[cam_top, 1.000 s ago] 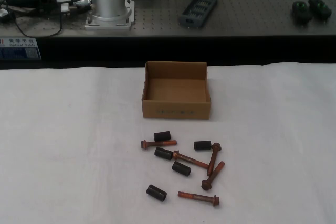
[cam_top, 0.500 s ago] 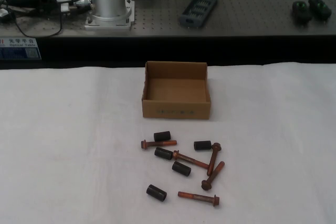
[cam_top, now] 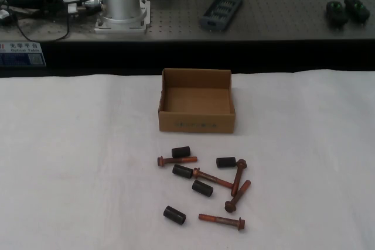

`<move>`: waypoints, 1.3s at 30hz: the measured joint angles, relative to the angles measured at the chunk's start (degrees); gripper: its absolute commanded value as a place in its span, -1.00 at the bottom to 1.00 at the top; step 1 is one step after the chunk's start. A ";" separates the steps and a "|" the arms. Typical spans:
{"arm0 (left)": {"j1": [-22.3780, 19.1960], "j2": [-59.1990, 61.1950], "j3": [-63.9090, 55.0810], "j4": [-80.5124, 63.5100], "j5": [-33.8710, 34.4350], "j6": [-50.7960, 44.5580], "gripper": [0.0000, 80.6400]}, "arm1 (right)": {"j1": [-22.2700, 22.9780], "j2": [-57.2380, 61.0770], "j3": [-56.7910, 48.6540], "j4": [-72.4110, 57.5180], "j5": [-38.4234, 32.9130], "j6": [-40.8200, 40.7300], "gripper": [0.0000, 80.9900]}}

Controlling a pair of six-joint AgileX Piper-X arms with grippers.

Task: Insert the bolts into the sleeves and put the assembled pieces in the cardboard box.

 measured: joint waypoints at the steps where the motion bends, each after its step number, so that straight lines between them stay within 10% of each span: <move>1: 0.00 0.00 0.00 0.00 0.00 0.00 -0.22 | 0.00 0.00 0.00 0.00 0.00 0.00 -0.29; 31: 0.00 0.00 0.00 0.00 0.00 0.00 -0.22 | 0.00 0.00 0.00 0.00 0.00 0.00 -0.29; 39: 0.00 0.00 0.00 -1.00 18.57 -10.45 -0.22 | 0.00 0.00 0.00 -0.32 -0.30 1.90 -0.29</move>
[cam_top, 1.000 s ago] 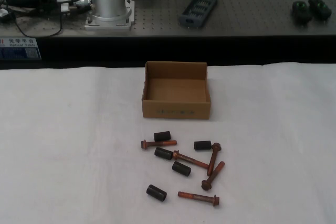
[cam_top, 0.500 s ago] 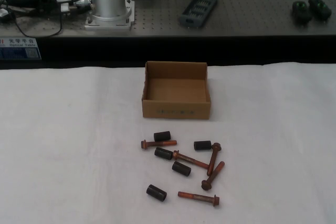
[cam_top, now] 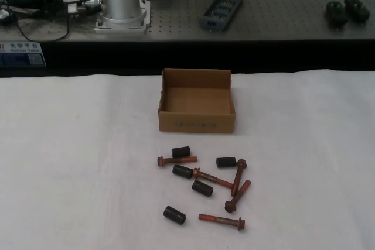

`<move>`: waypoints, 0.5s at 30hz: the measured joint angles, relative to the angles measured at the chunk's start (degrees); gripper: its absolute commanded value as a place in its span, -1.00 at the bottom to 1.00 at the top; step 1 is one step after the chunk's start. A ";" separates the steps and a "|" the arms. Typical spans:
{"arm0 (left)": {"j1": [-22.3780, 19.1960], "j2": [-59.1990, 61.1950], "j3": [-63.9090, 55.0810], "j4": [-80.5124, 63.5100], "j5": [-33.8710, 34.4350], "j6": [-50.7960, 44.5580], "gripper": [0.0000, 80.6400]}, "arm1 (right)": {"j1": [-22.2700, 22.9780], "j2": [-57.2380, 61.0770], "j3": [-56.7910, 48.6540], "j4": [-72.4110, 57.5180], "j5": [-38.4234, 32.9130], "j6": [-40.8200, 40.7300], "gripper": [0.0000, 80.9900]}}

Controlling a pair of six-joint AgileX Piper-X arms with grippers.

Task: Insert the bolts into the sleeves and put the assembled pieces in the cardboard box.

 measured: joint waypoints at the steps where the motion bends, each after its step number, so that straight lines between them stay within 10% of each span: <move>1: 0.00 0.00 0.17 -0.35 3.07 -1.39 -0.22 | 0.00 0.00 0.00 -0.15 -0.19 1.52 -0.29; 6: 0.00 0.00 0.69 -3.26 10.64 -6.56 -0.22 | 0.00 0.00 0.00 -0.17 -1.01 9.49 -0.29; 15: 0.00 0.00 0.67 -11.12 13.14 -38.71 -0.22 | 0.00 0.00 0.00 -0.59 -24.17 24.33 -0.29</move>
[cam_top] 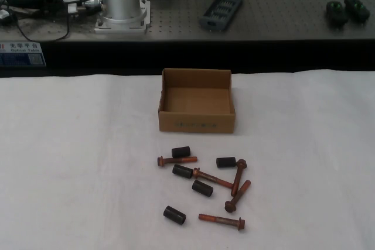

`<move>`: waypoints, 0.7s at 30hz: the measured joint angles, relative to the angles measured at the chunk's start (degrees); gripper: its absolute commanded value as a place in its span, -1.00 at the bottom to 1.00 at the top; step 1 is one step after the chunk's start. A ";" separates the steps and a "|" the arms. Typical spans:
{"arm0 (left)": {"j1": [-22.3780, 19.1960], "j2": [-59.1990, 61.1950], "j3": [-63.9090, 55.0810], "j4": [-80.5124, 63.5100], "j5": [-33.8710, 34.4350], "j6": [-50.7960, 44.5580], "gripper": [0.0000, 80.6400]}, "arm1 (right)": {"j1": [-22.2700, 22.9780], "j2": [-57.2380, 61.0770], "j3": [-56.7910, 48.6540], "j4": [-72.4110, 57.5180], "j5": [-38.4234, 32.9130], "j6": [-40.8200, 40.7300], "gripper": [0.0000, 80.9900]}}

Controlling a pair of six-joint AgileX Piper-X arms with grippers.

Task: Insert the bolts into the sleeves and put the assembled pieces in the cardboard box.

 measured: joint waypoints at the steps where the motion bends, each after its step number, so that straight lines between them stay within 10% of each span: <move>1: 0.00 0.00 0.00 0.00 0.00 -3.44 -0.22 | 0.00 0.00 0.00 0.00 -1.75 0.86 -0.29; 21: 0.00 0.00 0.00 0.00 -5.12 -15.04 -0.22 | 0.00 1.03 0.08 -12.73 -18.32 3.96 -0.54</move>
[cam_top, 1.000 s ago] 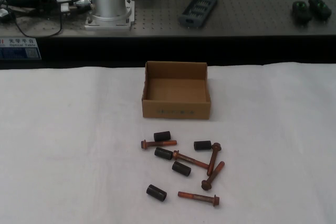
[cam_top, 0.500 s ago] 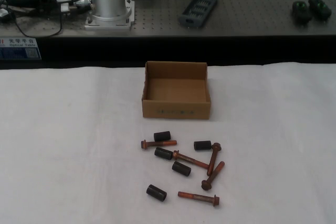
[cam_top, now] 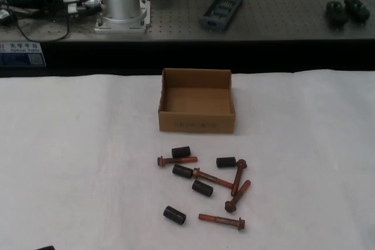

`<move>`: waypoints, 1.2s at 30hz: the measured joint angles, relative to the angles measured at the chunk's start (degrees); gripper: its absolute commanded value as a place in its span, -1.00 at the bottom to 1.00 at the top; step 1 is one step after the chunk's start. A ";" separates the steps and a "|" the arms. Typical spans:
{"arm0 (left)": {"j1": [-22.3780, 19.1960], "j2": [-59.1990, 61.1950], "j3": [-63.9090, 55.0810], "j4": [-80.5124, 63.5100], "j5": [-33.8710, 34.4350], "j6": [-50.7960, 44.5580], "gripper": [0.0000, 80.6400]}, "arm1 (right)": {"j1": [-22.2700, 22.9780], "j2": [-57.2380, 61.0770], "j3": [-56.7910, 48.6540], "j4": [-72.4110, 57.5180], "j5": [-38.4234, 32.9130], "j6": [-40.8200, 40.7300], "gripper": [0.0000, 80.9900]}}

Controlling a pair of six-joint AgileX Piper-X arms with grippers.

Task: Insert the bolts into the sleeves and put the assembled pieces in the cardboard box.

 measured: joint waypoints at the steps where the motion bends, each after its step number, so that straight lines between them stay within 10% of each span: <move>1: 0.00 0.00 0.00 0.00 -0.70 0.00 -0.22 | 0.00 1.34 0.00 -0.65 -0.78 -0.79 -0.56; 18: 0.00 0.00 0.00 0.00 -6.92 0.00 -0.22 | 6.75 55.61 -26.17 -4.02 -12.88 -36.60 -0.24; 36: 0.00 0.00 0.00 0.00 -7.32 0.00 -0.22 | 20.78 84.81 -48.69 2.27 -2.62 -25.77 -0.34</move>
